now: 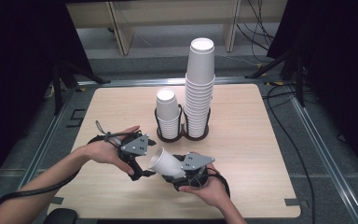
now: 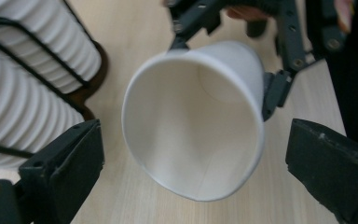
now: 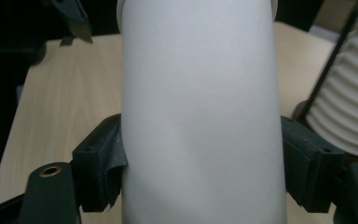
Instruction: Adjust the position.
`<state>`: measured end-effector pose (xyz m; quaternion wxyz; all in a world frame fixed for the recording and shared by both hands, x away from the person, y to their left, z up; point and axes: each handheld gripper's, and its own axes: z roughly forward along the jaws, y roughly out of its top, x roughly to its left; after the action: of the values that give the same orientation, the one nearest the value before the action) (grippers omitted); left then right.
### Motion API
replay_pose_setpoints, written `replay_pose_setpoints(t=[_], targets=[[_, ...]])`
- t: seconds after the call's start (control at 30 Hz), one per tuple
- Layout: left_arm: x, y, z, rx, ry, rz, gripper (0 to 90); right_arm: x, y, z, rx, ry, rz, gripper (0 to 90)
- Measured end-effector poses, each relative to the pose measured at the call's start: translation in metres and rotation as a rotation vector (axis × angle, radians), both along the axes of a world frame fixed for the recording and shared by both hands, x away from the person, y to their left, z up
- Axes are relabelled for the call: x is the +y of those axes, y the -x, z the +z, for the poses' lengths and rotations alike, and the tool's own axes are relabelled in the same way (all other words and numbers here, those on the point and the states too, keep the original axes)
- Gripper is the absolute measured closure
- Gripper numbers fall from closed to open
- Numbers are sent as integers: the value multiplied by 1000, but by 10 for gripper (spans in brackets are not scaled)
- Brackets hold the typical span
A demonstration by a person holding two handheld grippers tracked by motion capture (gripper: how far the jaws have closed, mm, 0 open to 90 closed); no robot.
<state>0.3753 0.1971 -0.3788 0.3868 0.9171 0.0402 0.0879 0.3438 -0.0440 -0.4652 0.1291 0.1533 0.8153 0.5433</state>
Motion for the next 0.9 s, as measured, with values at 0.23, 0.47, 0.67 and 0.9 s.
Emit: replay_pose_setpoints(t=[0.23, 0.47, 0.67, 0.9], targets=[[10, -1, -29, 153, 314, 219, 47, -17, -1, 2, -65, -148, -148, 244], [9, 10, -60, 269, 545, 321, 66, -27, -2, 2, -89, -199, -206, 241], [9, 12, -74, 307, 641, 375, 74, -31, -1, 1, -40, -242, -242, 241], [13, 5, -69, 311, 756, 421, 82, -39, -9, 2, -61, -326, -321, 240]])
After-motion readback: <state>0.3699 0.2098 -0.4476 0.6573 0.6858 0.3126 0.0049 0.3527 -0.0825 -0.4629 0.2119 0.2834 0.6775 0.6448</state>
